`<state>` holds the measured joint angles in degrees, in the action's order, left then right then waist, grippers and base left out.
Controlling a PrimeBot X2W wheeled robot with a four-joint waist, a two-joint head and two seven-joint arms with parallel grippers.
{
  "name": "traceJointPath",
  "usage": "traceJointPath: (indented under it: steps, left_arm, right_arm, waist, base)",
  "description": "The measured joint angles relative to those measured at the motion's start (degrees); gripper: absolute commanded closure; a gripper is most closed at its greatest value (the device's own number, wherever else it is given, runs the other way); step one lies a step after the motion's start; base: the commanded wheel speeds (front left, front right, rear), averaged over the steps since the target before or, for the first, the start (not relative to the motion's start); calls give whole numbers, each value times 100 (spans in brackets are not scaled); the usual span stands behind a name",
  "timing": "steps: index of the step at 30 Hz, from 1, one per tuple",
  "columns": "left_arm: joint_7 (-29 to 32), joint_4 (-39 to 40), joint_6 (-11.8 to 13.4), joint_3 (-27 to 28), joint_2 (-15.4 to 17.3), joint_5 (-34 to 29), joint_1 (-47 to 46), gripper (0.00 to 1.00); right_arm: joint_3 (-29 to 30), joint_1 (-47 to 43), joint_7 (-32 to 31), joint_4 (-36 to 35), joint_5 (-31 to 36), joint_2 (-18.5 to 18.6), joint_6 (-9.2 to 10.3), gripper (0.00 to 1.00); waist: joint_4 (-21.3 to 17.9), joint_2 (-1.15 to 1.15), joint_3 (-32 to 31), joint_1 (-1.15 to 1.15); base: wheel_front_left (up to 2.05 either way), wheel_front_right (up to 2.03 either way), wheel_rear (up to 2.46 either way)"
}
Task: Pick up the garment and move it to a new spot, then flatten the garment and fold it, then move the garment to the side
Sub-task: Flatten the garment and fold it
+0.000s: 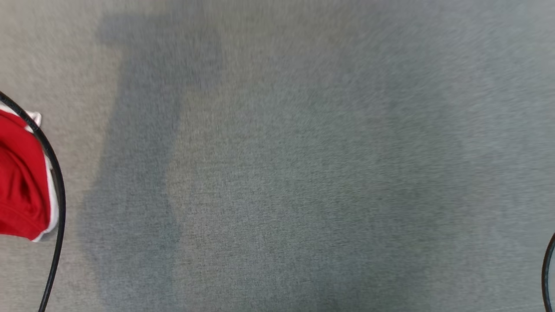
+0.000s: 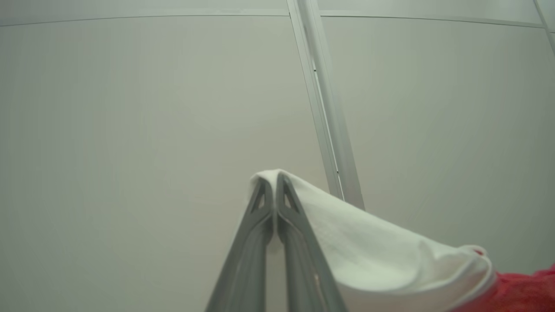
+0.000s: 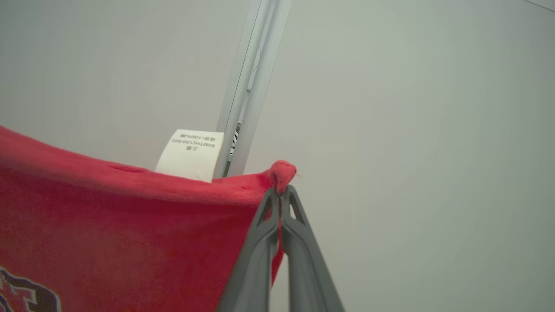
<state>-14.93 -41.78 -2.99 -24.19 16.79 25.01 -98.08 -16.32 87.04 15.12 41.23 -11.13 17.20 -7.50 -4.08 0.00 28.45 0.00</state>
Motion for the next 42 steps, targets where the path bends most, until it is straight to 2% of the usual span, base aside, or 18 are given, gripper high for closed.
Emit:
traceJointPath:
  steps: [4,10,14,19,20,21,26,28,32,33,38,42]
  left_arm:
    - [-7,401,-155,290,-207,-136,-6,100]
    - [-13,1209,-388,479,-404,-276,1394,100]
    - [-14,1986,-412,477,-421,-260,2583,100]
    - [-14,3005,-437,563,-174,-216,4303,100]
    - [-14,3005,-437,563,-174,-216,4303,100]
    - [-14,3195,-436,608,-129,-221,4679,100]
    - [-13,4012,-296,604,21,-276,6526,100]
    - [1,4243,-166,545,29,-270,7129,100]
    - [237,4691,177,475,43,-226,8062,100]
    - [337,4968,360,481,88,-238,8455,100]
    - [619,5677,713,485,151,-229,9229,100]
    - [800,6182,892,531,265,-188,9756,100]
  right_arm:
    - [237,0,1,-18,389,31,0,100]
    - [493,-805,1,-12,443,56,0,100]
    - [556,-1458,0,-203,308,135,0,100]
    - [636,-2451,0,-686,102,312,0,100]
    - [636,-2451,0,-686,102,312,0,100]
    - [665,-2687,1,-784,88,324,0,100]
    - [773,-3866,2,-1312,47,358,0,100]
    - [828,-4294,1,-1480,53,352,0,100]
    - [792,-5083,1,-1628,122,258,0,100]
    - [684,-5390,1,-1657,163,190,0,100]
    - [767,-6171,1,-1794,210,85,0,100]
    - [979,-6790,1,-2073,226,54,0,100]
  waist:
    - [104,0,528,1]
    - [411,0,982,1]
    - [589,0,943,1]
    - [640,0,670,1]
    - [640,0,670,1]
    - [645,0,601,1]
    - [656,0,176,1]
    - [660,0,-11,0]
    - [650,0,-399,0]
    - [624,0,-593,0]
    - [551,0,-1049,0]
    - [528,0,-1352,0]
  base:
    - [0,0,0]
    - [0,0,0]
    - [0,0,0]
    - [0,0,0]
    - [0,0,0]
    - [0,0,0]
    - [0,0,0]
    - [0,0,0]
    - [0,0,0]
    - [0,0,0]
    - [0,0,0]
    - [0,0,0]
